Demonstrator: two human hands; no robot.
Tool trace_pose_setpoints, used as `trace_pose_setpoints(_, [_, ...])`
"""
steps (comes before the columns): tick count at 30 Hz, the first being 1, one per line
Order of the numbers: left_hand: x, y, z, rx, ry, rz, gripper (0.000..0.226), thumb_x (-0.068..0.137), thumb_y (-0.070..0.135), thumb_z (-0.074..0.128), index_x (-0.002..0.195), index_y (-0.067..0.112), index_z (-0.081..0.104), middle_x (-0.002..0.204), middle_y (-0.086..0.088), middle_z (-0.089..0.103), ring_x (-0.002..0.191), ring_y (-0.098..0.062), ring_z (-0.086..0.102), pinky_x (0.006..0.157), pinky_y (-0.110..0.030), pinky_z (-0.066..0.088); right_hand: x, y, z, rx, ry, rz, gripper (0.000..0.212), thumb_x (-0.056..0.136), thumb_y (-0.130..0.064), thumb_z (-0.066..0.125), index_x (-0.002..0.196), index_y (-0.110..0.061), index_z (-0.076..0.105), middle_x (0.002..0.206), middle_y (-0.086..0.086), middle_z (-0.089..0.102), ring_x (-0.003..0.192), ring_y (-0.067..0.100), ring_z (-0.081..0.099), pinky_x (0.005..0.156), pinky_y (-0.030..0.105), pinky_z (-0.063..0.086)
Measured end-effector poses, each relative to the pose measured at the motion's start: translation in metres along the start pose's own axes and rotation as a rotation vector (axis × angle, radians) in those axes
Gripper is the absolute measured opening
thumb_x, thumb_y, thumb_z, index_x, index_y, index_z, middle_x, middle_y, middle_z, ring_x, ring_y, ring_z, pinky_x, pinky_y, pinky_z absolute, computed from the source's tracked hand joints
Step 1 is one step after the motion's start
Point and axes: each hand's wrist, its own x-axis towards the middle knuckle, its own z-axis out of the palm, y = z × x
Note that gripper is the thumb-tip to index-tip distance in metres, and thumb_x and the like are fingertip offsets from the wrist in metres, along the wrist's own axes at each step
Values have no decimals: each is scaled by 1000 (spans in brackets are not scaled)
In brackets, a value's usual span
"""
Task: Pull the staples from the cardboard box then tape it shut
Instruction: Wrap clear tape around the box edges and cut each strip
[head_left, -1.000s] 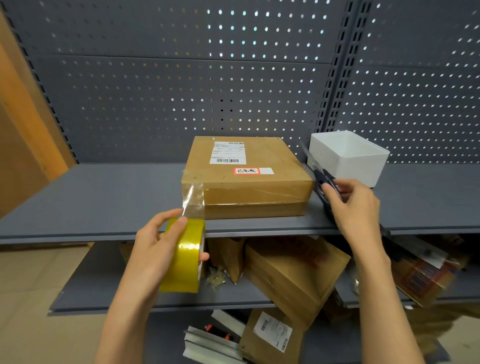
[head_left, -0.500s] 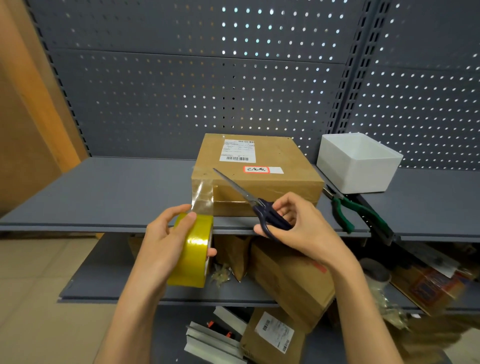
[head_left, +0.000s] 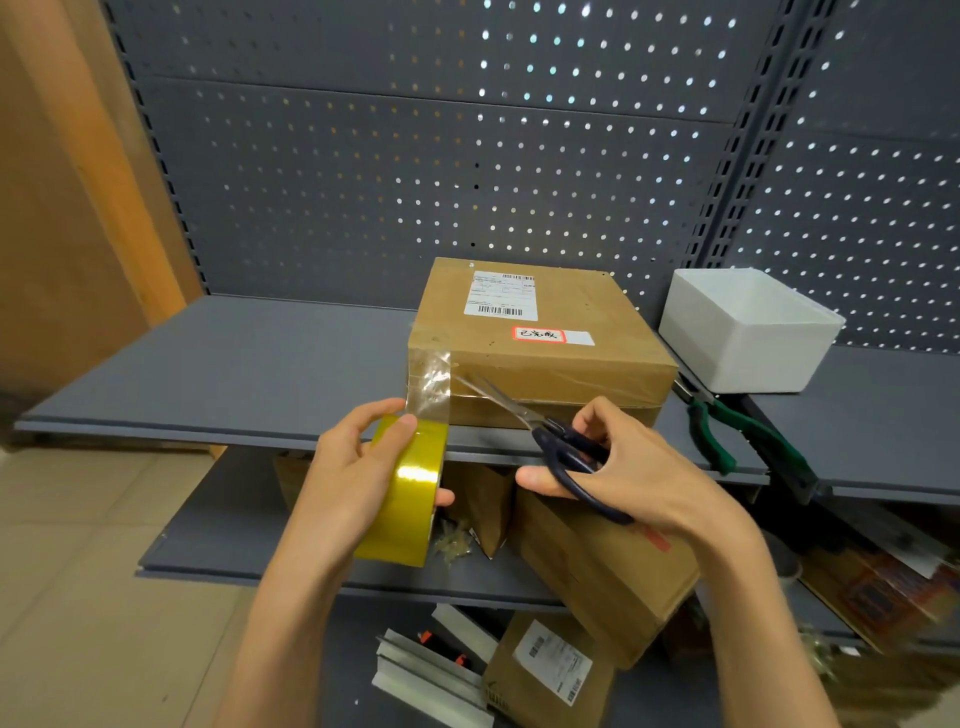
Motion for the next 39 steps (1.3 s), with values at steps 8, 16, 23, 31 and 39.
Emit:
trace_pose_setpoints(8, [2, -3, -1, 0, -17, 8, 27, 93, 23, 52, 120, 25, 53, 83, 2, 61, 47, -18, 67, 42, -19, 50, 7, -5, 0, -53, -70, -13, 66, 57, -70, 67, 94, -21, 45, 87, -9, 57, 74, 7, 54, 58, 17, 41])
trace_pose_setpoints(16, [5, -4, -3, 9, -43, 19, 26, 94, 23, 51, 120, 25, 53, 83, 2, 63, 48, -18, 68, 43, -19, 51, 19, -11, 3, -53, -93, -53, 71, 49, -74, 64, 93, -21, 48, 91, -6, 61, 81, 11, 58, 71, 28, 49])
trace_pose_setpoints(23, [7, -6, -5, 29, -63, 31, 25, 94, 24, 51, 119, 26, 52, 88, -3, 65, 52, -20, 69, 48, -22, 55, 26, -19, 6, -49, -107, -71, 77, 41, -78, 60, 91, -20, 52, 89, -4, 63, 80, 13, 59, 70, 28, 49])
trace_pose_setpoints(31, [8, -7, -6, 45, -67, 38, 23, 93, 27, 51, 116, 29, 53, 91, -7, 66, 54, -22, 70, 49, -23, 55, 30, -22, 9, -50, -92, -82, 65, 50, -71, 67, 81, -16, 55, 63, -6, 60, 53, 4, 48, 46, 8, 35])
trace_pose_setpoints(39, [11, -9, -5, 63, -65, 39, 25, 94, 28, 50, 119, 28, 52, 101, -13, 66, 56, -24, 70, 54, -25, 56, 32, -20, 7, -49, -57, -110, 59, 59, -62, 73, 76, -8, 57, 65, 8, 68, 55, 10, 55, 55, 21, 43])
